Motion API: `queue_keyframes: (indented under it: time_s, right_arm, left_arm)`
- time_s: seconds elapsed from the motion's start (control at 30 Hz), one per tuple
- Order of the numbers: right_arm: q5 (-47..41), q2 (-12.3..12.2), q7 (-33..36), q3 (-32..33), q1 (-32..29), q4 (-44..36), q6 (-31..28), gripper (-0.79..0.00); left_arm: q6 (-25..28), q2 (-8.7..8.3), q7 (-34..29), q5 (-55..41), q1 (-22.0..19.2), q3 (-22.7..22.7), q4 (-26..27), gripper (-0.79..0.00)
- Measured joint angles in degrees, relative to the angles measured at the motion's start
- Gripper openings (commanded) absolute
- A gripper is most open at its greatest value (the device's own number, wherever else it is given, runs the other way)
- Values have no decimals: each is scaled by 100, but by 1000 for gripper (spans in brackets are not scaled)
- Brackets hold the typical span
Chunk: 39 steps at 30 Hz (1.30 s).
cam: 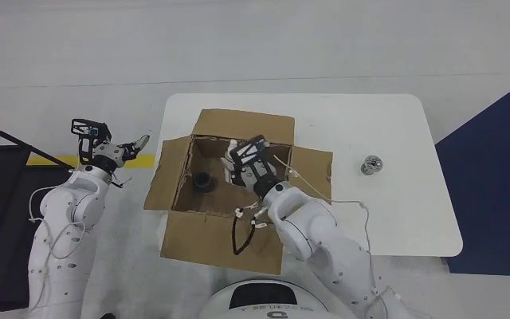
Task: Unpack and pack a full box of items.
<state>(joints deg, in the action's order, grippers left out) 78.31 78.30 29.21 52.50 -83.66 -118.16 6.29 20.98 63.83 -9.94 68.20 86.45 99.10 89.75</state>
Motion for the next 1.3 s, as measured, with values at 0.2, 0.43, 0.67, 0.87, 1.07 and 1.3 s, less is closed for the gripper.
queue_keyframes:
  time_s: [0.2, 0.43, 0.67, 0.87, 1.07, 1.3]
  right_arm:
    - [432, -226, -2067, 967, -1327, -701, -171, -785]
    - [-129, -379, -3732, 2583, -2828, -980, -69, -785]
    - [-725, -406, -4427, 3700, -3720, -978, 92, -785]
    - [-732, -405, -4423, 3705, -3730, -984, 90, -785]
    - [-732, -405, -4423, 3706, -3731, -984, 90, -785]
    - [-852, -363, -4556, 3890, -3471, -519, 661, -785]
  left_arm:
    - [0, 0, 0, 0, 0, 0, 0, 0]
    - [0, 0, 0, 0, 0, 0, 0, 0]
    - [0, 0, 0, 0, 0, 0, 0, 0]
    - [0, 0, 0, 0, 0, 0, 0, 0]
    - [0, 0, 0, 0, 0, 0, 0, 0]
    - [0, 0, 0, 0, 0, 0, 0, 0]
